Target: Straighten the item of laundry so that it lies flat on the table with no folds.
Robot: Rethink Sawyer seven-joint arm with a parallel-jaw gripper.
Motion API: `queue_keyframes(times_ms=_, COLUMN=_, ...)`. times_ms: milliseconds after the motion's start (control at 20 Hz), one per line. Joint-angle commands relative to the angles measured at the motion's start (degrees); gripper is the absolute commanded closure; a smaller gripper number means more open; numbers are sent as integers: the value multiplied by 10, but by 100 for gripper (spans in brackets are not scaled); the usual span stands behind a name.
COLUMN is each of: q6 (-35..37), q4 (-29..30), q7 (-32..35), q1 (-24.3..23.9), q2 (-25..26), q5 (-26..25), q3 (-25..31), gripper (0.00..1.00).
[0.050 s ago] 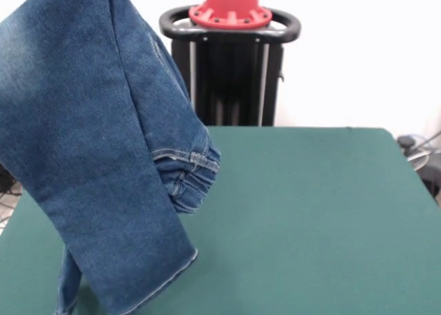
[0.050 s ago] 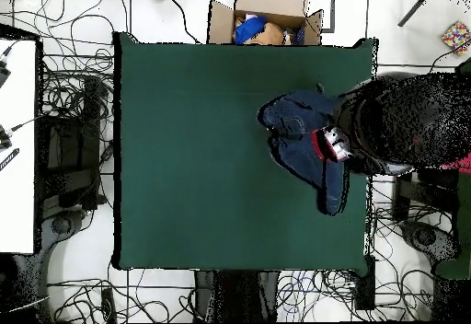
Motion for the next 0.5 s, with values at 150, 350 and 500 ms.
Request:
queue_keyframes(times_ms=150, q6=-74, q4=69, q7=-24, q1=26, q2=-6, q5=14, q3=22, gripper=100)
queue_keyframes(times_ms=350, q6=-93, q4=77, q7=-17, q1=29, q2=-1, q5=12, q3=18, gripper=100)
queue_keyframes(times_ms=500, q6=-109, q4=84, q7=-13, q1=32, q2=6, q5=6, q3=14, gripper=100)
